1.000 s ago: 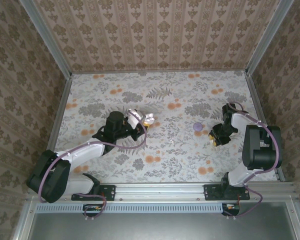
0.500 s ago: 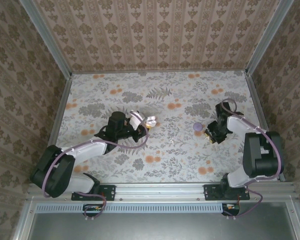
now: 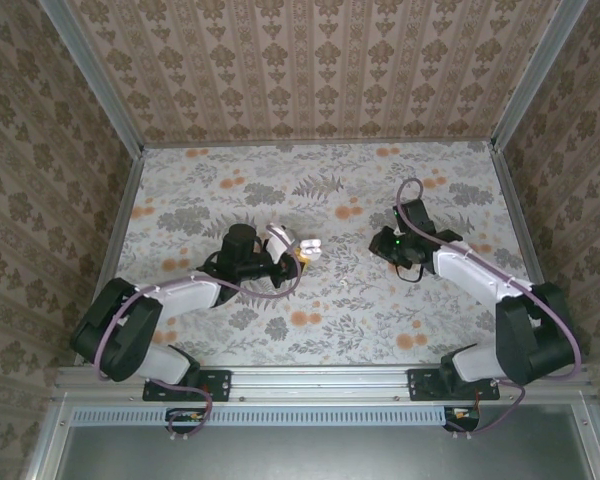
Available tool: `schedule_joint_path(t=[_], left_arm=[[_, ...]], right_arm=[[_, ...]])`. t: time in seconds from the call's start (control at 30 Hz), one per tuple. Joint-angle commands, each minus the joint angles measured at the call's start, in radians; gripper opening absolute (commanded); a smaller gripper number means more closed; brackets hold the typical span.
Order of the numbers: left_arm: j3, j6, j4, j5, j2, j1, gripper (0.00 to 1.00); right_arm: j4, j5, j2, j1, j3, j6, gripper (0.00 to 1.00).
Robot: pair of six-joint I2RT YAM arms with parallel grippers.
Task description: Insert the wireless bluetooth earbuds into the charging case
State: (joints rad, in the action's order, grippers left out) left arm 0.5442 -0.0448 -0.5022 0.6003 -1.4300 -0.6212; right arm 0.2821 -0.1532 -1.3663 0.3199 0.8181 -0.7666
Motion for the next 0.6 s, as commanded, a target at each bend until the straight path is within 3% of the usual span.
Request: schedule_joint_path(t=[0.0,0.3,0.57], left_arm=[[0.031,0.033,-0.055,0.064,-0.032,-0.005,0.18],[0.079,0.074,-0.107,0.128,-0.090,-0.006,0.18],[0.098,0.119,-0.152,0.157,-0.099,-0.008,0.18]], right_arm=[[-0.104,0.006,0.062,0.034,0.018,0.107,0.24],[-0.273,-0.039,0.196,0.139,-0.043,0.261,0.24],[-0.408,-0.001,0.181,0.221,-0.068,0.296,0.23]])
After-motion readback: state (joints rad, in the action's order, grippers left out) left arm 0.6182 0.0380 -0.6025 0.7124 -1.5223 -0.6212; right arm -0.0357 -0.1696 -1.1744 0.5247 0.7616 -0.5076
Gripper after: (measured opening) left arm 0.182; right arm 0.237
